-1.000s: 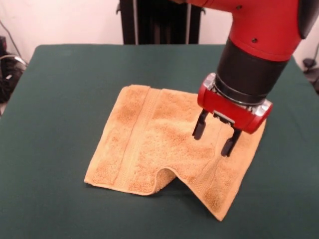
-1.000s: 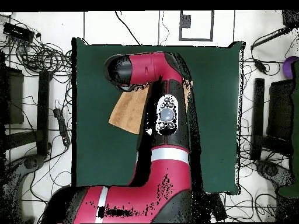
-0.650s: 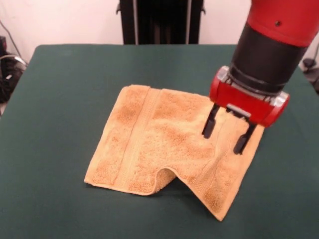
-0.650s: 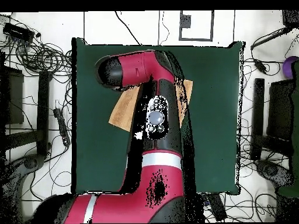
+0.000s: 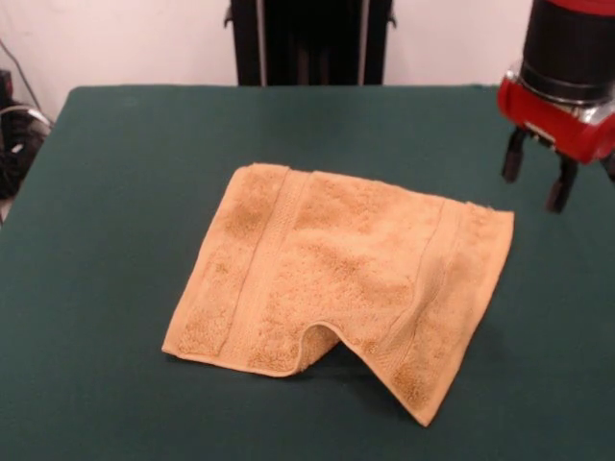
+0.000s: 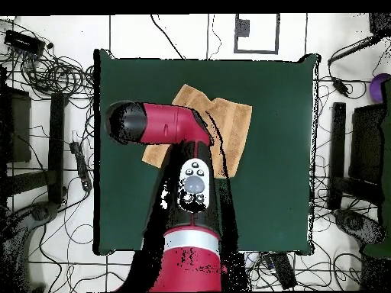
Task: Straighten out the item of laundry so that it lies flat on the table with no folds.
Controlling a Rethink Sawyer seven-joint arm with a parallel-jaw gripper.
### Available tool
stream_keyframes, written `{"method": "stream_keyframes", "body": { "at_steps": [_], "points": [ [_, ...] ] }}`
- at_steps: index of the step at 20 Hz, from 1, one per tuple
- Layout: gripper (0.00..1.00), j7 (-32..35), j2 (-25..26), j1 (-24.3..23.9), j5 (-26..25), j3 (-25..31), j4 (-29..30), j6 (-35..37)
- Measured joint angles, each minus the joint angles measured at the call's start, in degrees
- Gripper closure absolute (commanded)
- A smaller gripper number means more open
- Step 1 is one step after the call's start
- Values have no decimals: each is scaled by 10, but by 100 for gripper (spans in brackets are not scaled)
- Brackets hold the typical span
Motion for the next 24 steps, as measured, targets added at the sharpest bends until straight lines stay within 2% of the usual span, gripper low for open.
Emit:
{"method": "stream_keyframes", "body": {
  "at_steps": [2, 6, 9, 15, 19, 22, 24],
  "points": [
    [0, 2, -1, 7, -13, -8, 15, 10],
    [0, 0, -5, 1, -91, -23, 28, 23],
    [0, -15, -12, -29, -167, -26, 29, 24],
    [0, -23, -16, -89, -240, -26, 28, 24],
    [0, -23, -21, -118, -266, -26, 31, 24],
    [0, -23, -25, -122, -259, -25, 37, 22],
    [0, -23, -25, -123, -237, -24, 48, 5]
  ]
}}
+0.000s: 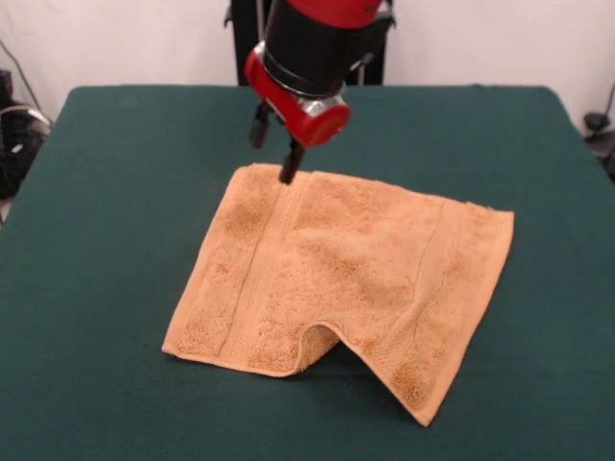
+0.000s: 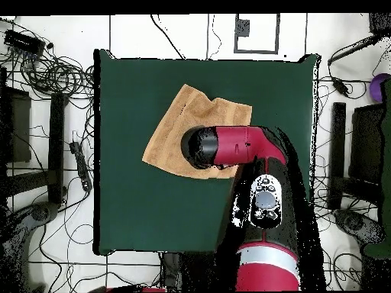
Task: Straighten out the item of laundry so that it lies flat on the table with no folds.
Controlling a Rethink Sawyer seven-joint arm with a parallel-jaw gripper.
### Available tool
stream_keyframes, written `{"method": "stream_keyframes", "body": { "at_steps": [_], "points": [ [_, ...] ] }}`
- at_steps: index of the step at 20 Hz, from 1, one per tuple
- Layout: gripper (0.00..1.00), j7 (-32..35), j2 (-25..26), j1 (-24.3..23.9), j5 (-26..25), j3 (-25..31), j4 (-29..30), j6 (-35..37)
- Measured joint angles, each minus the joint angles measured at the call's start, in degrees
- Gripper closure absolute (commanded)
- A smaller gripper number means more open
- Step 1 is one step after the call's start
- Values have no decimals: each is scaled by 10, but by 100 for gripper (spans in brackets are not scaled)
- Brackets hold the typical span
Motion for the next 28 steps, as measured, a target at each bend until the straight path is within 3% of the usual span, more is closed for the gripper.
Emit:
{"method": "stream_keyframes", "body": {
  "at_steps": [3, 7, 16, 20, 28],
  "points": [
    [0, 1, 13, 6, 49, 0, 22, -67],
    [0, 2, 35, 18, 75, 0, 33, -130],
    [0, 2, 98, 52, 85, -28, 37, -218],
    [0, 2, 89, 47, 85, -45, 53, -208],
    [0, 2, 20, 24, 63, -84, 109, -55]
  ]
}}
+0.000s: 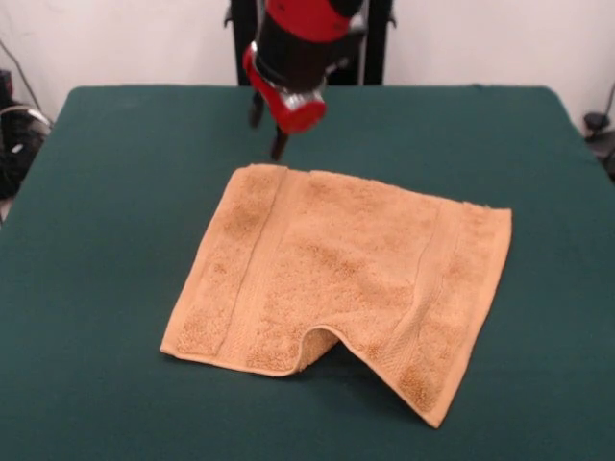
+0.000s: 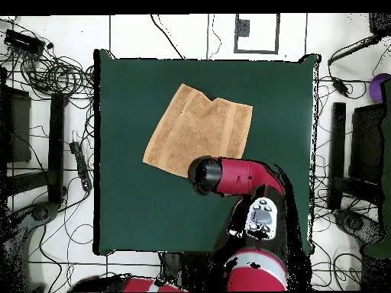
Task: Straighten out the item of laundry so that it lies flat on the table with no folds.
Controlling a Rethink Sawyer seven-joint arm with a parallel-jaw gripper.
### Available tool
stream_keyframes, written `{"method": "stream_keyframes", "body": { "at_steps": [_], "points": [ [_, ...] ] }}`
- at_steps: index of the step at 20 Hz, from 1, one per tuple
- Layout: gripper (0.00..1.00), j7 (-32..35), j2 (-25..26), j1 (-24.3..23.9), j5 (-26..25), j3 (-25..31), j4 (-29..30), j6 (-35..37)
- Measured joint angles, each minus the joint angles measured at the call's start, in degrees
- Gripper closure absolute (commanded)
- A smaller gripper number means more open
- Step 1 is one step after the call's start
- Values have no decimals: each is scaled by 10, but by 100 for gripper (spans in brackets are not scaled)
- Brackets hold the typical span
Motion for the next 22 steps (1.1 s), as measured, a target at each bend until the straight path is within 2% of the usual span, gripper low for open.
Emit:
{"method": "stream_keyframes", "body": {
  "at_steps": [4, 8, 13, 22],
  "points": [
    [0, 0, -37, -5, 0, -3, 22, 53],
    [0, 0, -42, -15, 5, -2, 37, 34],
    [0, 0, -13, -15, 5, -2, 42, -56],
    [0, 0, 47, -31, 3, -2, 42, -141]
  ]
}}
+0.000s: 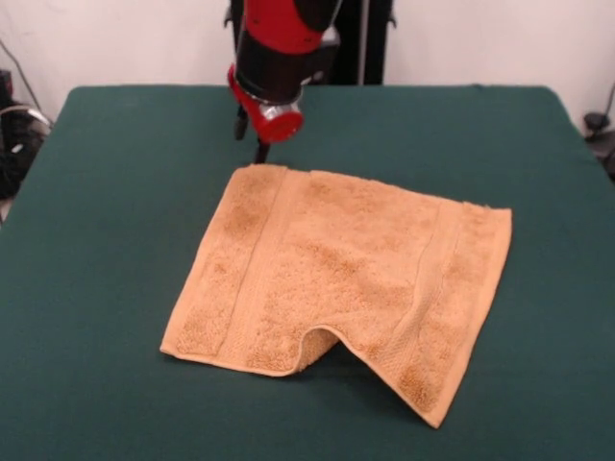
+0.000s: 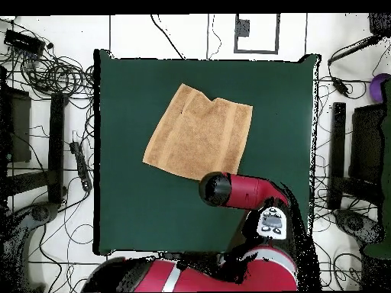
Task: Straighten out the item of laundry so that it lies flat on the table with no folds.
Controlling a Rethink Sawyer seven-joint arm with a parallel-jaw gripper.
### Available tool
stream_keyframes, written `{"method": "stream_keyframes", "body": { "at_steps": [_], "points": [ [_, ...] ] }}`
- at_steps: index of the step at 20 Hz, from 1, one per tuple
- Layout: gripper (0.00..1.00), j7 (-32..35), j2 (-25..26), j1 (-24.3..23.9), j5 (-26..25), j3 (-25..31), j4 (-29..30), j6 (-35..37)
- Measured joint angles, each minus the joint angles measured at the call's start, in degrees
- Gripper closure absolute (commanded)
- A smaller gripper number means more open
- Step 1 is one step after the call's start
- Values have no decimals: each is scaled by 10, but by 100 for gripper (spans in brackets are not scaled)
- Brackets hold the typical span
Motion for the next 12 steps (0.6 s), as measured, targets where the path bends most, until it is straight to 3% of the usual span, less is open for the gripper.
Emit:
{"method": "stream_keyframes", "body": {
  "at_steps": [3, 12],
  "points": [
    [0, 0, 22, -5, 0, -2, 1, -39],
    [0, 0, 21, 0, 0, -7, 10, -59]
  ]
}}
